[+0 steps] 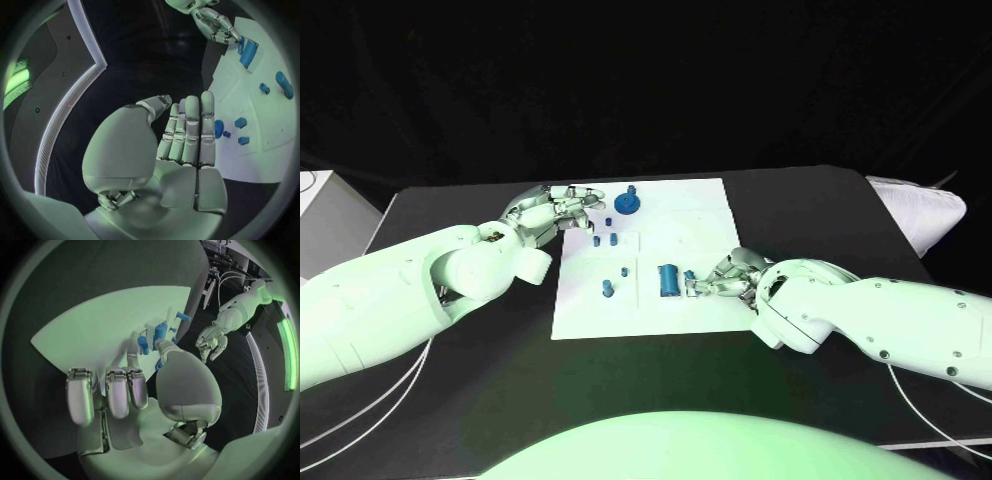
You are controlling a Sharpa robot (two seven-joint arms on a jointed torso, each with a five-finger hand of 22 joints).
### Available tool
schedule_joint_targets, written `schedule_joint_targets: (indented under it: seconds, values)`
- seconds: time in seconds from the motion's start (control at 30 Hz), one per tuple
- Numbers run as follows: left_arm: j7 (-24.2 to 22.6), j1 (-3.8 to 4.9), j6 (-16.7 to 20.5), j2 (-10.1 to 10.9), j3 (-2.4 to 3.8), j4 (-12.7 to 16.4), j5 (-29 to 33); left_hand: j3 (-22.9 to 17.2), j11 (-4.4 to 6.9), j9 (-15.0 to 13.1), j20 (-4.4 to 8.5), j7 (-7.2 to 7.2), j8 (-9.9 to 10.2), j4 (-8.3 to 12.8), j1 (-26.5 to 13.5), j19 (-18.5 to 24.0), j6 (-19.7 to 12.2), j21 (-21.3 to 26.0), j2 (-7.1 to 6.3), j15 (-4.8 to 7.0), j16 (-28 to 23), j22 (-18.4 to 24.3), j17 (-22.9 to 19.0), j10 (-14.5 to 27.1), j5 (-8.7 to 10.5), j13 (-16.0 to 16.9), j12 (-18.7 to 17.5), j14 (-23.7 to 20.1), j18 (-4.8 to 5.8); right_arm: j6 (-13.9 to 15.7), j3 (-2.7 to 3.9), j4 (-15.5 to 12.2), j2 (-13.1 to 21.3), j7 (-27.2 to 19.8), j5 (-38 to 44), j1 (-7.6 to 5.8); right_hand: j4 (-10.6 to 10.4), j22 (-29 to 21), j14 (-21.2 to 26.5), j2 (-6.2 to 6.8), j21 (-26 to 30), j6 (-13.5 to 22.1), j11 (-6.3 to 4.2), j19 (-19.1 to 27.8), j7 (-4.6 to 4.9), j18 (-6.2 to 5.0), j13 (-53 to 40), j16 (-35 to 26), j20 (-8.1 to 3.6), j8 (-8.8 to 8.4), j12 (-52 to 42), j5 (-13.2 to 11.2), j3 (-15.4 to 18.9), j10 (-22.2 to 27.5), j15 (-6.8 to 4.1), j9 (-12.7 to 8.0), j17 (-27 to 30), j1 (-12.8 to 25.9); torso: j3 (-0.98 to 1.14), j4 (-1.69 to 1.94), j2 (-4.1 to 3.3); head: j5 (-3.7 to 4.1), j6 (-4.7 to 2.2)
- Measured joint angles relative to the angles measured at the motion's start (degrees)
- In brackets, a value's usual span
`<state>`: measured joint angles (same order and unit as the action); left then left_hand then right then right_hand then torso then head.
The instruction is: Assemble the parts on the task board
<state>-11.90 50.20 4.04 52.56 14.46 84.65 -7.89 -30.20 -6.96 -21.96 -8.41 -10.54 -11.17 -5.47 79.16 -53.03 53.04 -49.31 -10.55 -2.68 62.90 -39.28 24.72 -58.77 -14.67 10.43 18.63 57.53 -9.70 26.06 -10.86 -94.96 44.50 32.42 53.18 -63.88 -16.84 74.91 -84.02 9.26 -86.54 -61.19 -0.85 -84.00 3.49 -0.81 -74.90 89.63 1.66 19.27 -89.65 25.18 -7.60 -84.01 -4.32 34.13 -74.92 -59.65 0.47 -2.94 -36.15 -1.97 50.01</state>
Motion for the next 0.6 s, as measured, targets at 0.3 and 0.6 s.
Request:
schedule_joint_targets:
  seconds: [0.3,0.6]
  values:
    - [0.05,0.0,0.0,-0.02,0.0,-0.06,0.0,0.0,0.0,0.0,0.0,0.0,0.0,0.0,0.0,0.0,0.0,0.0,0.0,0.0,0.0,0.0,0.0,0.0,0.0,0.0,0.0,0.0,0.0,-0.02,0.02,-0.99,0.3,0.01,0.16,0.0,0.0,-0.01,0.0,-0.23,0.0,0.0,0.0,0.0,0.0,0.0,-0.05,0.0,0.0,0.0,0.0,0.32,0.0,0.0,0.0,0.0,0.0,-0.23,0.01,0.04,-0.03,-0.02,0.0]
    - [0.13,0.0,-0.01,-0.02,0.0,-0.1,0.0,0.0,0.0,0.0,0.0,0.0,0.0,0.0,0.0,0.0,0.0,0.0,0.0,0.0,0.0,-0.01,0.0,0.0,0.0,0.0,0.0,0.0,0.0,-0.02,0.03,-1.48,0.41,0.0,0.16,0.0,0.0,-0.01,0.0,-0.23,0.0,0.0,0.0,0.0,0.0,0.0,-0.04,0.0,0.0,0.0,0.0,0.56,0.0,0.0,0.0,0.0,0.01,-0.23,-0.02,0.05,-0.04,-0.05,0.0]
